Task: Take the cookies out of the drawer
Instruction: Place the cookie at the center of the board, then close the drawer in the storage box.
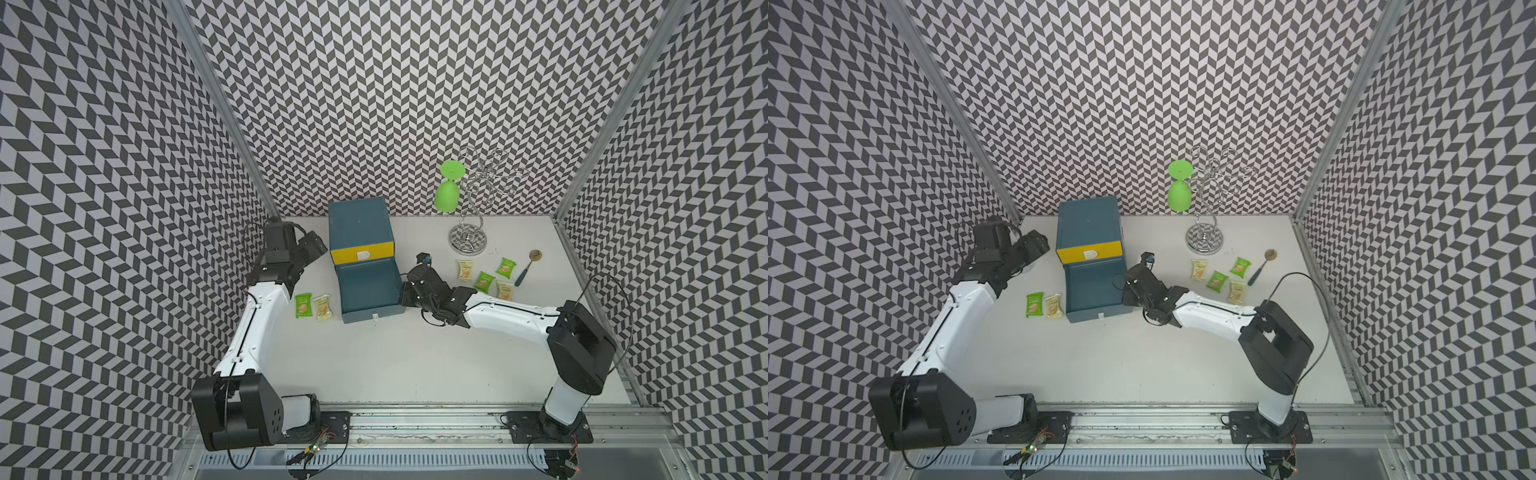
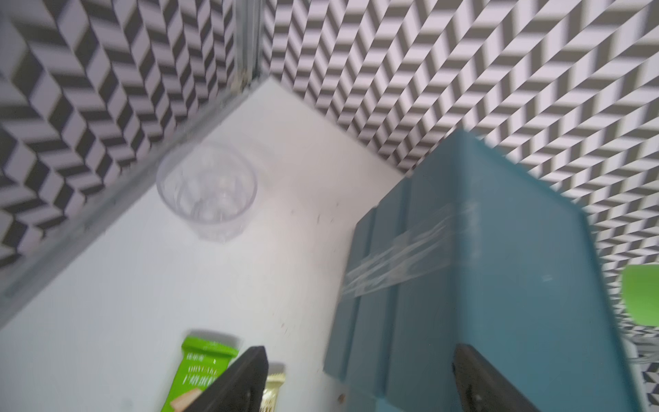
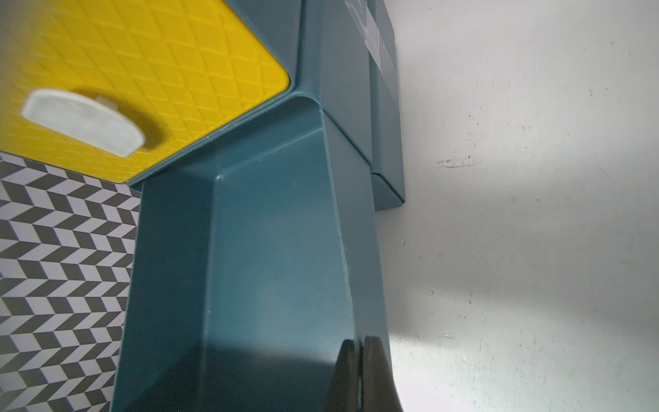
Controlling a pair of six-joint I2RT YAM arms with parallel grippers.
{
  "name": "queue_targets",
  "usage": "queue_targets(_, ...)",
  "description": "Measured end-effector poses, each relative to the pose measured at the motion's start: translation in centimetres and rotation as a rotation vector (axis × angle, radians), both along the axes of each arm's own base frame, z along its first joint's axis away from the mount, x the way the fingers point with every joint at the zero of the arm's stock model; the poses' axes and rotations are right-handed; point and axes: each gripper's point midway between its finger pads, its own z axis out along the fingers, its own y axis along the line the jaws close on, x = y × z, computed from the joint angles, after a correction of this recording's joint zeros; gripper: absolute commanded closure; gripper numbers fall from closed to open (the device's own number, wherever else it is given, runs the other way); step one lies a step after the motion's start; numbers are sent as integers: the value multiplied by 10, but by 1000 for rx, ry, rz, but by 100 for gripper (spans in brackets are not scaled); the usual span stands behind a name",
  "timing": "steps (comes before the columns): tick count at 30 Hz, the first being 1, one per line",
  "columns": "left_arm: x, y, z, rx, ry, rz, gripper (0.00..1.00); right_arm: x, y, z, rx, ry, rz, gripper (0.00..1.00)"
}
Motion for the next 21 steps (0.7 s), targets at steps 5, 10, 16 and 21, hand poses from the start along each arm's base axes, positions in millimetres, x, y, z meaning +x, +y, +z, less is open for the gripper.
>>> queue_targets(5,20,-43,57,48,-127,-147,12,0,0,0,1,0,3,100)
queue_targets(10,46,-87,32,104,-71,-278,13,0,0,0,1,-1,9,100)
queue_targets(16,69,-83,-17,158,34,-297,16,2,0,1,1,-9,11,100)
queue_targets(21,69,-84,-22,171,38,-320,19,3,-1,2,0,-10,10,100)
